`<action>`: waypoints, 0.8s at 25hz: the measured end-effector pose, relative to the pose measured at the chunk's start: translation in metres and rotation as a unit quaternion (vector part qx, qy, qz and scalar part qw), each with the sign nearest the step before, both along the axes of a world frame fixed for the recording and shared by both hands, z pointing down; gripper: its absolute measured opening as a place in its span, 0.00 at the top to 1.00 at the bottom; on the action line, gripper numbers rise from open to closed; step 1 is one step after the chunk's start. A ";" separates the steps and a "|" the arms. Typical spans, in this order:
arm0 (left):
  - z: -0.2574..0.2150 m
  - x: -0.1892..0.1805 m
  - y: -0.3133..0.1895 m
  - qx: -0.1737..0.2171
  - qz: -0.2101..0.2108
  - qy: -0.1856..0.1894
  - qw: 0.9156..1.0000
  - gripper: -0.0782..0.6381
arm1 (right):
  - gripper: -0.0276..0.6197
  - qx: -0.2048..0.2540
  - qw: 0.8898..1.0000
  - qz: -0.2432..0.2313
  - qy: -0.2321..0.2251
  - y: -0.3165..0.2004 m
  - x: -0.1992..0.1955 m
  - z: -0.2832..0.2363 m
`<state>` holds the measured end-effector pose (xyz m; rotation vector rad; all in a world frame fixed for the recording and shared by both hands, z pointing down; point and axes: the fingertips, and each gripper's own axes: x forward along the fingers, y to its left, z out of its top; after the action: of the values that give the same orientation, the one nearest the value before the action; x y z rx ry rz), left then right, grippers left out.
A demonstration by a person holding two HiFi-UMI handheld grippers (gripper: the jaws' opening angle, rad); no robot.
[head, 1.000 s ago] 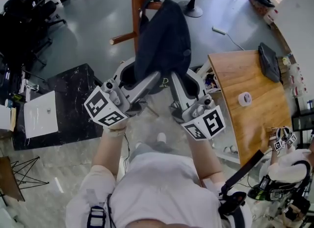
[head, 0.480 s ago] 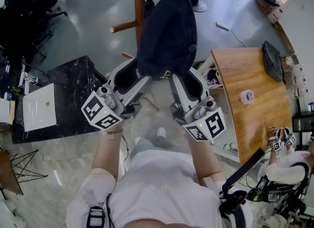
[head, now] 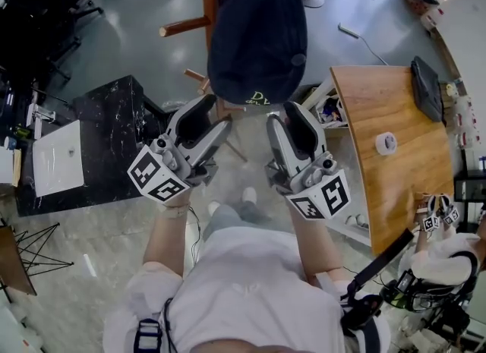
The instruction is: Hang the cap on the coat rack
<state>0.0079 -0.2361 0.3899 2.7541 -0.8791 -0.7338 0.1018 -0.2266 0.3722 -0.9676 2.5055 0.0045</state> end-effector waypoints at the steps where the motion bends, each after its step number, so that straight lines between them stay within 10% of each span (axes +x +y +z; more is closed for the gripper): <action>1: 0.005 0.002 0.000 -0.005 0.001 -0.001 1.000 0.59 | 0.76 -0.009 1.000 -0.002 0.002 -0.001 0.000 0.007; 20: 0.089 -0.001 -0.005 -0.098 0.004 0.015 0.995 0.59 | 0.76 -0.112 0.993 -0.016 0.040 -0.006 -0.020 0.106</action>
<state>0.0068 -0.2406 0.4787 2.5663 -0.8823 -0.6481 0.0819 -0.2322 0.4778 -1.0326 2.6364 -0.2580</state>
